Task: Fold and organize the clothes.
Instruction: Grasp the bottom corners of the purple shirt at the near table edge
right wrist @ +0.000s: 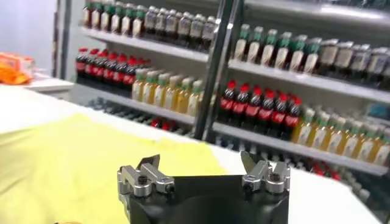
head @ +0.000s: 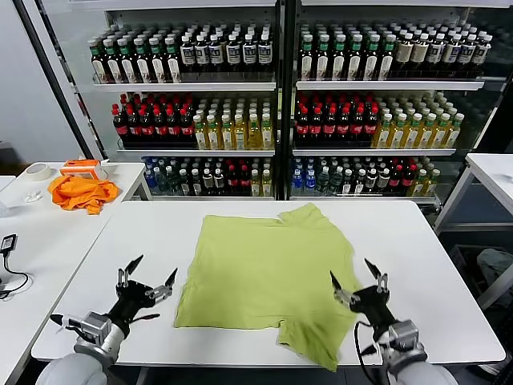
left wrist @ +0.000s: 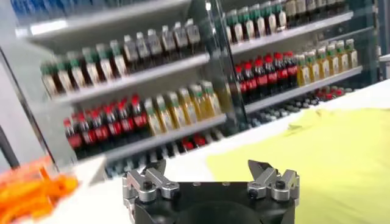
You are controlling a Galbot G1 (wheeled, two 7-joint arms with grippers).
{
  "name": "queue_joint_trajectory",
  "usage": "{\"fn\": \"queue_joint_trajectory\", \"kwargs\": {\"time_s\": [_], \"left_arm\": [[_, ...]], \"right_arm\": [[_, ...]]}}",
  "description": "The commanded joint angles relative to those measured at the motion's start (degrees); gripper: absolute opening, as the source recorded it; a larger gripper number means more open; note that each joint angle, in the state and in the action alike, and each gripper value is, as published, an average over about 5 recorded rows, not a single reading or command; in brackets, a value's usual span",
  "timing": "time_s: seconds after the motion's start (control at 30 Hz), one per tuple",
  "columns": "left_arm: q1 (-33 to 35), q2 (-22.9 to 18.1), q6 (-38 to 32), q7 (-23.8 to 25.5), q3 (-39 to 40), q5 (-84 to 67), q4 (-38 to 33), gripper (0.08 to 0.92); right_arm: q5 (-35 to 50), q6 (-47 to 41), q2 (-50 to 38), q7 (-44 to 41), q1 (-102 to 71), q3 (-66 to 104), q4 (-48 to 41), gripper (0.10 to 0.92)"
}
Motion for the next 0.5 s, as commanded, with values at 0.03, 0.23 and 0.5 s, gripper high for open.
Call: {"fn": "queue_joint_trajectory", "kwargs": {"time_s": [0.03, 0.23, 0.5], "left_arm": [[7.3, 0.5, 12.0, -5.8, 4.0, -2.5, -6.3, 0.823], [6.0, -0.4, 13.5, -8.7, 6.5, -2.5, -2.7, 0.823], [3.9, -1.3, 14.3, -10.5, 8.5, -2.9, -1.7, 0.823]], "right_arm": [[1.5, -0.2, -2.3, -0.2, -10.1, 0.3, 3.4, 0.823], [1.2, 0.0, -0.8, 0.8, -10.6, -0.5, 2.1, 0.823], [2.4, 0.4, -0.1, 4.3, -10.4, -1.7, 1.2, 0.823]]}}
